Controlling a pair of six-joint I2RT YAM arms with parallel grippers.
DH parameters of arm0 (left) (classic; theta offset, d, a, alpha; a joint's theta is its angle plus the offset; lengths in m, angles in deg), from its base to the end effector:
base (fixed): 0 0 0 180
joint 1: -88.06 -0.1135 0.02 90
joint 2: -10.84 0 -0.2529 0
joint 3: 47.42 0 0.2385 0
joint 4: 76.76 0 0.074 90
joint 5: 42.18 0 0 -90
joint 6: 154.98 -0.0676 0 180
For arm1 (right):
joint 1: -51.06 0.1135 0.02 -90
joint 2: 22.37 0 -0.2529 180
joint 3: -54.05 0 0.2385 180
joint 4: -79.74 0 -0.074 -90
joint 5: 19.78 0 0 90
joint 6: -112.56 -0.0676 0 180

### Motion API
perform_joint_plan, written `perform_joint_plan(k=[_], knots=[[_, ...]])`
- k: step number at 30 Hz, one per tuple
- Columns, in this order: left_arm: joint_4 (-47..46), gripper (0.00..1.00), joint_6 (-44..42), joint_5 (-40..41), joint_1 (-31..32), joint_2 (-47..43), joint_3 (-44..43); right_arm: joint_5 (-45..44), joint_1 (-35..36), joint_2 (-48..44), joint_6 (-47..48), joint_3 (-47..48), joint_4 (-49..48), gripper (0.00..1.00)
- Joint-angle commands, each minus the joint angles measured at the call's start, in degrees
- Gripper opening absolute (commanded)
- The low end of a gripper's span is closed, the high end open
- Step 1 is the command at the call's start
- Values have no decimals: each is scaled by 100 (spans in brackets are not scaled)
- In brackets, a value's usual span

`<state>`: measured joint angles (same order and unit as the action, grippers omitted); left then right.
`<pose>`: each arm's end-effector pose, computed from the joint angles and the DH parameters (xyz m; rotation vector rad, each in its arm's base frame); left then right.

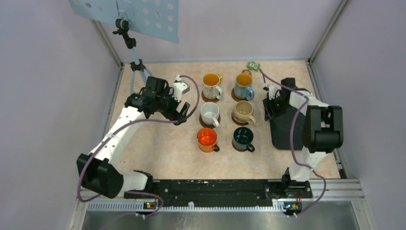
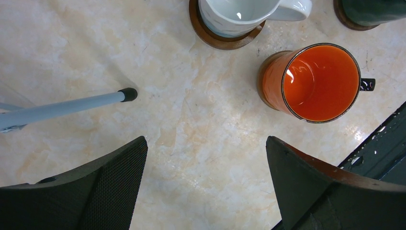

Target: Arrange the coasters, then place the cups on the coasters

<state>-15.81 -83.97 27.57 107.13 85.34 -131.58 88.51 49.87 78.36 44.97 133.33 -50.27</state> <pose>0.2508 -0.1115 0.2900 0.9379 2.2510 -0.4352 0.3334 0.0143 0.1438 -0.5757 2.6814 0.3404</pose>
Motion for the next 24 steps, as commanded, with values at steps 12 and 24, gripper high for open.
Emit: perform_joint_plan(k=[12,24], knots=[[-365,99,-15,61,8,-50,163,111,5,766,-437,772,-580,33],[-383,99,-2,75,8,11,155,237,53,1149,-560,1149,-641,29]])
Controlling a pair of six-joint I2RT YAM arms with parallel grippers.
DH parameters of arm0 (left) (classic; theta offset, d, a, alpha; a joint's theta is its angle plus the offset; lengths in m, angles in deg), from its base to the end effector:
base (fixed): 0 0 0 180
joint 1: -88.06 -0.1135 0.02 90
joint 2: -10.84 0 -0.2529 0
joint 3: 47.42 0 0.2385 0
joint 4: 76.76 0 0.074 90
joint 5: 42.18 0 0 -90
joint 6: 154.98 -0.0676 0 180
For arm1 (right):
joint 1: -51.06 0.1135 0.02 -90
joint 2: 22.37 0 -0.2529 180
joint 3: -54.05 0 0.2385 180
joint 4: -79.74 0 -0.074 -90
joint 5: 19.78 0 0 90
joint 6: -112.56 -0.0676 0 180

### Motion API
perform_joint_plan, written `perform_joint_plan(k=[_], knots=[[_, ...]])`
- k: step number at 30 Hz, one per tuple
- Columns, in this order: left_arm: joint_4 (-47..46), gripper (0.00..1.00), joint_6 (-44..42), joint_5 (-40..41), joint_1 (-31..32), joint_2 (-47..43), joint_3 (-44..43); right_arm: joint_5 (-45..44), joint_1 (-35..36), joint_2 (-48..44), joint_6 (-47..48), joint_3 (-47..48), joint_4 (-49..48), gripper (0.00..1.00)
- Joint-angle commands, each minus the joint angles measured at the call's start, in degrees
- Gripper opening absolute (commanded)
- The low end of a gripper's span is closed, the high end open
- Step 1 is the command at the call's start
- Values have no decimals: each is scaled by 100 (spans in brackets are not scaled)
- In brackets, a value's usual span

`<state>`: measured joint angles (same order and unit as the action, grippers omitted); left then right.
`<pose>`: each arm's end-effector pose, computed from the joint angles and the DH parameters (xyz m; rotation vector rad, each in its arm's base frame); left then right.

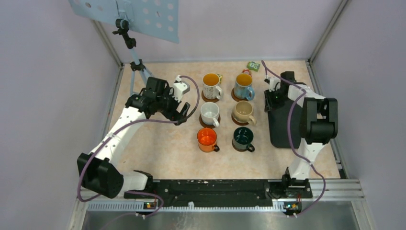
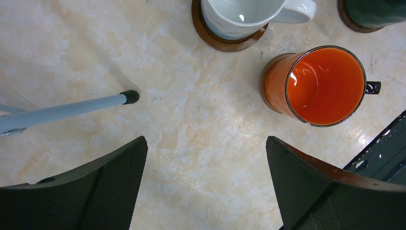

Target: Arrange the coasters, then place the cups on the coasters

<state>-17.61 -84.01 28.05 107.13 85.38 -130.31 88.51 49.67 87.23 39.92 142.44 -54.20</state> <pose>0.2529 -0.1116 0.2852 0.9345 2.2448 -0.4232 0.3810 0.0120 0.1380 -0.4583 2.6428 0.3380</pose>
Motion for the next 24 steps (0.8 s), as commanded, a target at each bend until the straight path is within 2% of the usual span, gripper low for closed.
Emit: perform_joint_plan(k=[1,5,8,13,17,19,20,24], knots=[[-212,99,-7,31,9,8,29,250,83,272,-58,258,-248,29],[-221,99,17,35,7,37,25,244,104,288,-77,361,-213,29],[-221,99,27,25,5,41,18,233,104,220,-40,428,-102,33],[-238,99,173,115,9,44,-97,244,104,-348,78,487,169,51],[-329,99,546,328,0,-57,-302,308,88,-975,181,573,555,74],[-439,99,680,403,-4,-156,-367,365,86,-1316,209,575,741,79],[-504,99,730,469,0,-192,-388,427,86,-1505,220,561,823,84],[-573,99,825,810,0,-134,-491,756,86,-2281,195,376,1167,87]])
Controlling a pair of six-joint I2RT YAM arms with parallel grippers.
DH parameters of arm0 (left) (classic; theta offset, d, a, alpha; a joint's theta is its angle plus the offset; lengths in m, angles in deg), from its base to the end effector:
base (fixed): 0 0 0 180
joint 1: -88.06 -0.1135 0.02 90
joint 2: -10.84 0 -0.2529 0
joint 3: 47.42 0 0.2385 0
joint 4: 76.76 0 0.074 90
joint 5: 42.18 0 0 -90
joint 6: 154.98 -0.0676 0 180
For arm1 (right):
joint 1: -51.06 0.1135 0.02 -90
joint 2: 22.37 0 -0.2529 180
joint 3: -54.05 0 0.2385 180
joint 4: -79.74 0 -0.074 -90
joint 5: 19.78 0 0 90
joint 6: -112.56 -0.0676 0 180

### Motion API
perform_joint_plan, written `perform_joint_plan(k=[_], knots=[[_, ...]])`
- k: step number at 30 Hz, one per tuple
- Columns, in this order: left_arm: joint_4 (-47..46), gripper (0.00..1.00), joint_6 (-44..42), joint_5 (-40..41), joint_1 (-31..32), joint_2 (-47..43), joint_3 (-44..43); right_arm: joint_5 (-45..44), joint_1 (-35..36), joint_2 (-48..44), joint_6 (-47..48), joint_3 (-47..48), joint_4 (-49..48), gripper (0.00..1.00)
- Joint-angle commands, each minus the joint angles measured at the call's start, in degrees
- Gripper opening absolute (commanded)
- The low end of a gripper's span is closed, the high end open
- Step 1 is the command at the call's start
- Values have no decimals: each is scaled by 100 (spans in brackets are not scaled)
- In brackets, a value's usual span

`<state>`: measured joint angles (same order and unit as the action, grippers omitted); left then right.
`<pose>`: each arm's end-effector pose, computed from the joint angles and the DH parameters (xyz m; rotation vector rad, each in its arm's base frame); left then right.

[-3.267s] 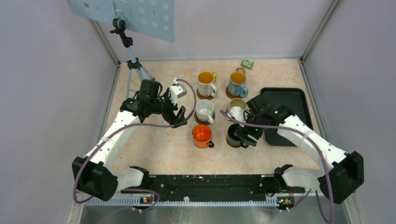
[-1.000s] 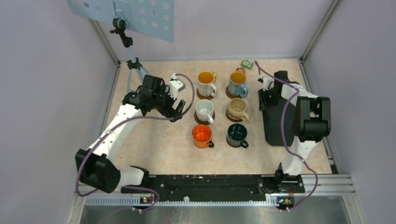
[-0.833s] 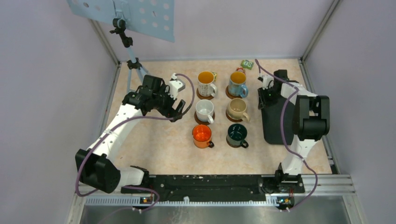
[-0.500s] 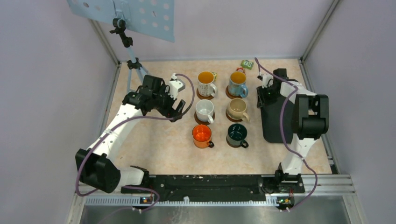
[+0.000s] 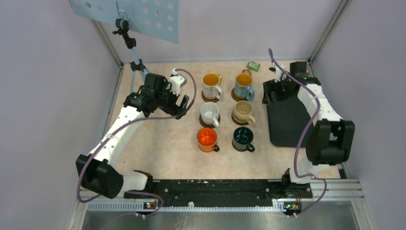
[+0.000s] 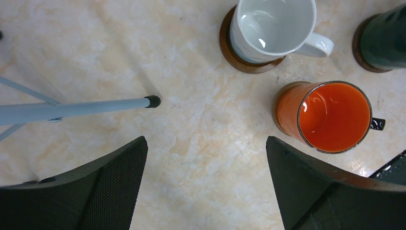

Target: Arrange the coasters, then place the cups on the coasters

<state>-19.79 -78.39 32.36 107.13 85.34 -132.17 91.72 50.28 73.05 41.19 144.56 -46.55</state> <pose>0.2611 -0.1093 0.2983 0.7873 2.2452 -0.3686 0.3531 0.0200 0.2280 -0.5238 2.4692 0.3523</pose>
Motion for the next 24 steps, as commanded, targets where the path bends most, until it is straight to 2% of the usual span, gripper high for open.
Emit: perform_joint_plan(k=[1,4,10,17,24], knots=[[-348,99,251,504,-4,-77,-305,577,25,-1156,46,82,489,87],[-339,99,172,883,0,124,-248,902,41,-1791,-22,-246,628,87],[-485,99,132,965,-8,388,-56,1266,42,-2709,-137,-1005,700,87],[-631,99,310,856,-75,446,163,1379,42,-2962,-256,-1628,410,87],[-611,99,382,839,-240,406,127,1369,42,-3088,-301,-1579,480,87]])
